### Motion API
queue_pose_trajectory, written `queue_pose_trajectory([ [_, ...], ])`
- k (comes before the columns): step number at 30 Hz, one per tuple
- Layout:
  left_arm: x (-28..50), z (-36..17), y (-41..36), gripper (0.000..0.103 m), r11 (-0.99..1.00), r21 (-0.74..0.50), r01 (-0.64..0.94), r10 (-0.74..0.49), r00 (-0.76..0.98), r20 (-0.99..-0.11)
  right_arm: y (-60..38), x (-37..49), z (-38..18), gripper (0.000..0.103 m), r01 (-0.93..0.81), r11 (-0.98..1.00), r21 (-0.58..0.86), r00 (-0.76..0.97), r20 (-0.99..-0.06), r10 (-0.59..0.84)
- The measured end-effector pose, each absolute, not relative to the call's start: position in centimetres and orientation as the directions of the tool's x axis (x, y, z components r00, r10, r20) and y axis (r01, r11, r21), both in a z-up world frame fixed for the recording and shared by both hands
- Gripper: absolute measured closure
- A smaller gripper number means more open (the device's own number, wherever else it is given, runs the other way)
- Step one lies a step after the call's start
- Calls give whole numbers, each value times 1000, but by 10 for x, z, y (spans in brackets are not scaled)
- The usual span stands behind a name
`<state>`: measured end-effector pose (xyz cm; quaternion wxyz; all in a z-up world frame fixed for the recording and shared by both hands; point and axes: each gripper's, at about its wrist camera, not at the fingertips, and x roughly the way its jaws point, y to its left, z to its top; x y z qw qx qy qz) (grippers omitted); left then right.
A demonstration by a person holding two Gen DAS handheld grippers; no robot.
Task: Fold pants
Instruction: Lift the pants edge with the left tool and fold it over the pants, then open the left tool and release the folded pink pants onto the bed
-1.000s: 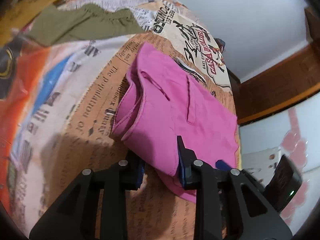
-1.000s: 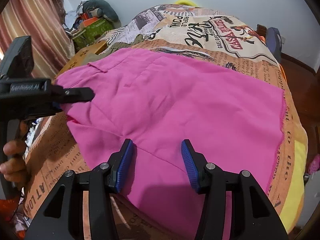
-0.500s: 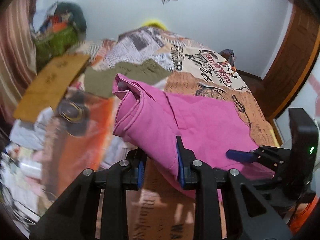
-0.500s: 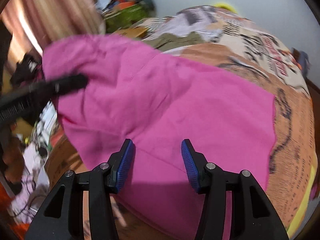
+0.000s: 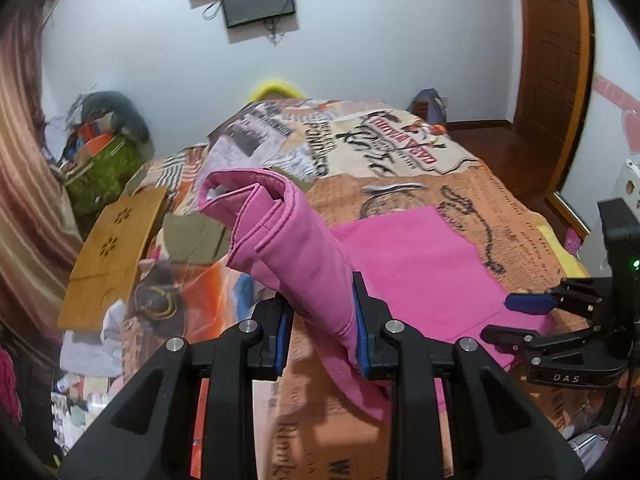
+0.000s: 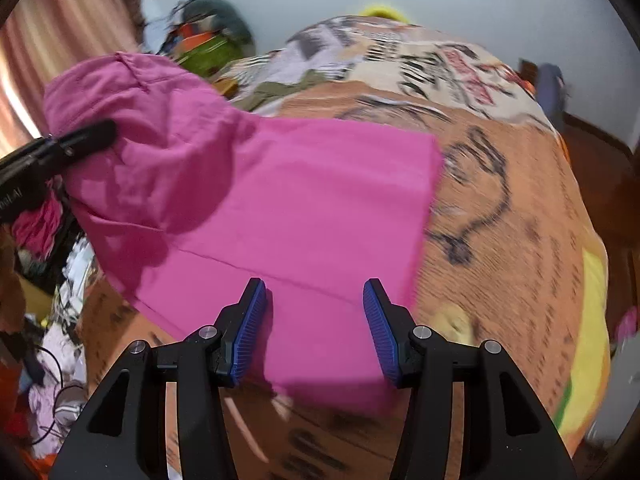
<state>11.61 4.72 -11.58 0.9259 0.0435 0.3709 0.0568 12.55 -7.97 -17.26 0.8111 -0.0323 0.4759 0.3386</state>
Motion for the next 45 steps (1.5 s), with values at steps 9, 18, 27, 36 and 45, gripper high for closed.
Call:
queue_pose_trajectory([
  [9, 141, -116, -1, 77, 997, 66, 36, 21, 708, -706, -88, 127, -177, 53, -561, 765, 315, 323, -768, 553],
  [18, 155, -125, -27, 78, 995, 9, 98, -59, 665, -744, -130, 135, -176, 53, -502, 817, 284, 379, -777, 503],
  [27, 170, -149, -59, 79, 984, -59, 167, -146, 570, -809, -138, 135, -191, 54, -475, 819, 321, 359, -779, 514],
  [36, 158, -173, -71, 75, 971, -48, 233, -159, 487, -859, -148, 129, -181, 53, -466, 840, 277, 388, -790, 475],
  [45, 133, -140, -47, 56, 961, -132, 242, -245, 529, -813, -159, 137, -144, 53, -444, 866, 229, 493, -745, 450],
])
